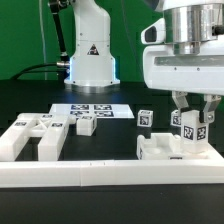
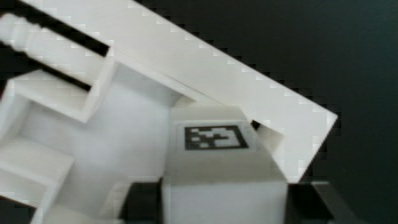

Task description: Assemble chair

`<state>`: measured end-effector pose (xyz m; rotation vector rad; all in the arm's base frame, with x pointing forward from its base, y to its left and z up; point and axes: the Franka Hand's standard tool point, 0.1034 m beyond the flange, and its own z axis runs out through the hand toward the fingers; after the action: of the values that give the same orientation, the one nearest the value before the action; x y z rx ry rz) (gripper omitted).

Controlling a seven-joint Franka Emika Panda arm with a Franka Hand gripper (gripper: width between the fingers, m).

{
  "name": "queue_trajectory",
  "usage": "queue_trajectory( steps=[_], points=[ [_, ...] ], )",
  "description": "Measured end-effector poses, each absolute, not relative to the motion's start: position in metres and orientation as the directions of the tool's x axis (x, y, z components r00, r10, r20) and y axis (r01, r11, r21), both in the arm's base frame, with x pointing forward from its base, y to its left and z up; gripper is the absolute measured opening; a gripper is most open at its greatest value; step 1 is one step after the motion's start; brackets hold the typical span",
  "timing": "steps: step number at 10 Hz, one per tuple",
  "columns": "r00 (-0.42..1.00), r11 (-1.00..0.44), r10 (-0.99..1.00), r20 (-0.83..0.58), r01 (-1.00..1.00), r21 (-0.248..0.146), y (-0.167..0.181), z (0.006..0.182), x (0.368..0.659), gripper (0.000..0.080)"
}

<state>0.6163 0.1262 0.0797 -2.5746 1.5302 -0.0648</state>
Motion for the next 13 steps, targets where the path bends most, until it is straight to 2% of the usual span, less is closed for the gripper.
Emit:
queue_trajectory(
  steps=[1, 2, 3, 4, 9, 13],
  points=[
    [0.479, -0.469, -0.877, -0.039, -0.871, -0.147, 0.1269, 0.0794, 0.6161, 0.0375],
    [0.515, -0.506, -0.856, -0.033, -0.850, -0.149, 0.1267, 0.0793, 0.6161, 0.0375],
    [0.556, -0.547, -0.831, -0.025, -0.824, -0.150, 0.1256, 0.0795, 0.6166, 0.0554],
    [0.614, -0.605, -0.789, -0.014, -0.782, -0.152, 0.1255, 0.0796, 0.6168, 0.0620],
    [0.939, -0.937, -0.335, 0.072, -0.324, -0.130, 0.1274, 0.0798, 0.6166, 0.0649],
    [0.993, -0.995, 0.035, 0.114, 0.046, -0.092, 0.1239, 0.0777, 0.6165, 0.0649]
  ],
)
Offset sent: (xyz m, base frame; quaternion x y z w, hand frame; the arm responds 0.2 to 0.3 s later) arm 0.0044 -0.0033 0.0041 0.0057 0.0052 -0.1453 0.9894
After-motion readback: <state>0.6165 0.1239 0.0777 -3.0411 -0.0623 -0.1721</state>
